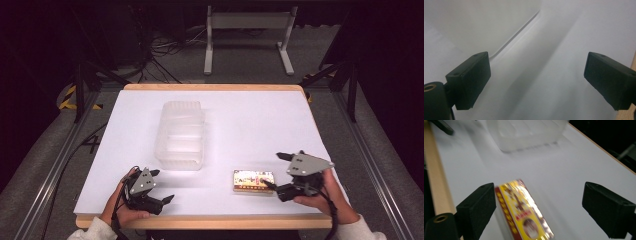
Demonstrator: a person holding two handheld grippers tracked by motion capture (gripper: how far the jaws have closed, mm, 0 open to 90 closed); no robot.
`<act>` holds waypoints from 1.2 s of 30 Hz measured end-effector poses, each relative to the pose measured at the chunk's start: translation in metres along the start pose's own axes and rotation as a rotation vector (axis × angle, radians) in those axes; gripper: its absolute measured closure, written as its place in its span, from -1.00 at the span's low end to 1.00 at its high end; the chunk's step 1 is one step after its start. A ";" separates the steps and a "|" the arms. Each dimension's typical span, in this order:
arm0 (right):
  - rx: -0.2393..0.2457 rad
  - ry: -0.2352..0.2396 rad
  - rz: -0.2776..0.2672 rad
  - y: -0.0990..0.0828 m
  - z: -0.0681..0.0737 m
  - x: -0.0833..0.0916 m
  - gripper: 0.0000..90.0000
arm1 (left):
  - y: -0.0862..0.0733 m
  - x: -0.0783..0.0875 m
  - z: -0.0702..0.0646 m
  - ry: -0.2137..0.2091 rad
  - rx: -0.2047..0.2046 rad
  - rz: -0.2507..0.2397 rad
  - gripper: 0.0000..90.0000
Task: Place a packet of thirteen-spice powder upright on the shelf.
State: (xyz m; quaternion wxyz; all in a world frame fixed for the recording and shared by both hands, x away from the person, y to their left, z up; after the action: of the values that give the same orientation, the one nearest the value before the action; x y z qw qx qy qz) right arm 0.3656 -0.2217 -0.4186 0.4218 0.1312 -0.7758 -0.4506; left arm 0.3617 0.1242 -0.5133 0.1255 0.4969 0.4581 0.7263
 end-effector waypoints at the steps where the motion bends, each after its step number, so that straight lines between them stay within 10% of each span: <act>1: 0.000 0.000 0.000 0.000 0.000 0.000 -0.69 | 0.000 0.000 -0.001 0.001 -0.002 0.001 -0.83; 5: -0.113 -0.065 0.029 -0.040 -0.030 0.021 -0.72 | 0.000 0.004 -0.002 0.008 -0.009 -0.007 -0.83; 17: -0.186 -0.162 0.109 -0.087 -0.064 0.030 -0.70 | 0.009 0.004 -0.011 -0.035 -0.013 -0.038 -0.77; 36: -0.252 -0.134 0.181 -0.121 -0.058 0.017 -0.67 | 0.095 -0.047 -0.078 -0.234 -0.206 0.019 -0.60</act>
State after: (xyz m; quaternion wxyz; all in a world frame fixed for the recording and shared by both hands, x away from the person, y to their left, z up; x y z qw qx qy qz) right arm 0.3789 -0.3331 -0.4937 0.4213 -0.0236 -0.7480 -0.5122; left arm 0.3446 -0.0001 -0.4734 0.2213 0.5669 0.3589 0.7077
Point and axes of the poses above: each handheld gripper's, and its own axes: x roughly backward along the jaws, y roughly out of its top, z roughly to its left, the point moved 10 cm from there along -x, roughly forward along the jaws, and after that the axes turned 2 degrees about -z, right-handed, at the moved point
